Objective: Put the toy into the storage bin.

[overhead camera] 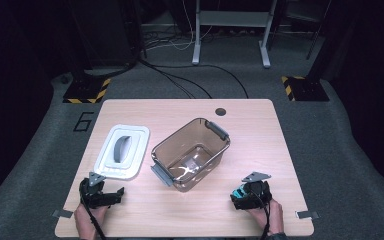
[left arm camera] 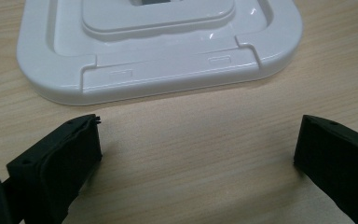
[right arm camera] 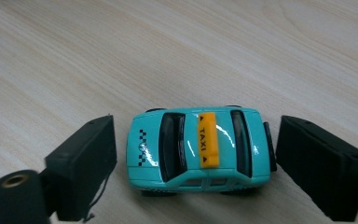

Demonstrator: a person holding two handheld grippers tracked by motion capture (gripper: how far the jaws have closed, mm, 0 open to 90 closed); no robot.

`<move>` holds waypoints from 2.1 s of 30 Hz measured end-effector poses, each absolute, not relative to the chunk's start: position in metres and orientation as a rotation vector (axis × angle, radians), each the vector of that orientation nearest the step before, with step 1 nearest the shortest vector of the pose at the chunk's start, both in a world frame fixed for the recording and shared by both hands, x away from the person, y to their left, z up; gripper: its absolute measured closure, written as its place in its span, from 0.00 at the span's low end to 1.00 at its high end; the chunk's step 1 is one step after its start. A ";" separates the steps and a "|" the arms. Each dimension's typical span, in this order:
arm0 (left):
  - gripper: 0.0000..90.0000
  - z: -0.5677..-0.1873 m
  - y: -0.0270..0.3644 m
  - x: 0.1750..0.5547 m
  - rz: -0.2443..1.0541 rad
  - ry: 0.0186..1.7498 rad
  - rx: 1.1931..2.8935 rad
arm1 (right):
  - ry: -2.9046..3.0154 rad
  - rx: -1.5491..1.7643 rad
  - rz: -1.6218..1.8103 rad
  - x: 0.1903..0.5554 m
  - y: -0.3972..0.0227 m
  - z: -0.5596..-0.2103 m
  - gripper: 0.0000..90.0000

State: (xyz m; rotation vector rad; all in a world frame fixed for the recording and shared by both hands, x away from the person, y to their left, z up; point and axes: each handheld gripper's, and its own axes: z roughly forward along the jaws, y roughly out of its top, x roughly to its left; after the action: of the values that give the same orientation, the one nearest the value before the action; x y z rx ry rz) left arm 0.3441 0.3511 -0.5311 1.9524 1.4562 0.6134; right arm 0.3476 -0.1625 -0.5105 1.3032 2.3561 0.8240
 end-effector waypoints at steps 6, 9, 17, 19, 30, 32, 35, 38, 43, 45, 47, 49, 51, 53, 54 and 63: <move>0.00 -0.531 0.351 0.344 0.613 1.456 1.953 | 2.368 1.316 0.801 0.348 -0.162 -0.513 0.22; 0.00 -0.531 0.351 0.344 0.614 1.456 1.952 | 2.358 1.322 0.795 0.348 -0.163 -0.511 0.26; 0.00 -0.531 0.351 0.344 0.614 1.457 1.952 | 2.380 1.320 0.782 0.351 -0.165 -0.510 0.27; 0.00 -0.531 0.351 0.344 0.614 1.457 1.952 | 2.385 1.330 0.779 0.352 -0.165 -0.509 0.27; 0.00 -0.532 0.351 0.344 0.619 1.466 1.940 | 2.407 1.319 0.772 0.358 -0.164 -0.501 0.27; 0.00 -0.532 0.351 0.344 0.620 1.467 1.940 | 2.403 1.314 0.773 0.359 -0.163 -0.498 0.27; 0.00 -0.532 0.351 0.344 0.619 1.466 1.940 | 2.408 1.293 0.773 0.360 -0.161 -0.493 0.27; 0.00 -0.532 0.351 0.344 0.619 1.466 1.940 | 2.417 1.271 0.769 0.361 -0.158 -0.486 0.27; 0.00 -0.532 0.351 0.344 0.622 1.465 1.939 | 2.422 1.247 0.781 0.362 -0.155 -0.475 0.27; 0.00 -0.532 0.351 0.344 0.621 1.465 1.940 | 2.422 1.240 0.780 0.362 -0.154 -0.471 0.27; 0.00 -0.532 0.351 0.344 0.621 1.465 1.941 | 2.427 1.244 0.789 0.362 -0.153 -0.468 0.27; 0.00 -0.532 0.351 0.344 0.621 1.465 1.941 | 2.426 1.233 0.791 0.363 -0.151 -0.466 0.27; 0.00 -0.531 0.351 0.344 0.621 1.464 1.942 | 2.429 1.226 0.791 0.364 -0.149 -0.463 0.27; 0.00 -0.531 0.351 0.344 0.621 1.463 1.943 | 2.433 1.209 0.794 0.365 -0.148 -0.460 0.27; 0.00 -0.531 0.351 0.344 0.622 1.463 1.943 | 2.437 1.205 0.797 0.366 -0.147 -0.458 0.27; 0.00 -0.531 0.351 0.344 0.621 1.463 1.942 | 2.444 1.177 0.818 0.370 -0.140 -0.443 0.27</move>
State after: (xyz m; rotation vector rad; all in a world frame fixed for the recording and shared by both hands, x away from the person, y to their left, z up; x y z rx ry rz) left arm 0.3441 0.3508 -0.5315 1.9419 1.4633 0.6210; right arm 0.3702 -0.1405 -0.4430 1.1775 2.4444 0.8181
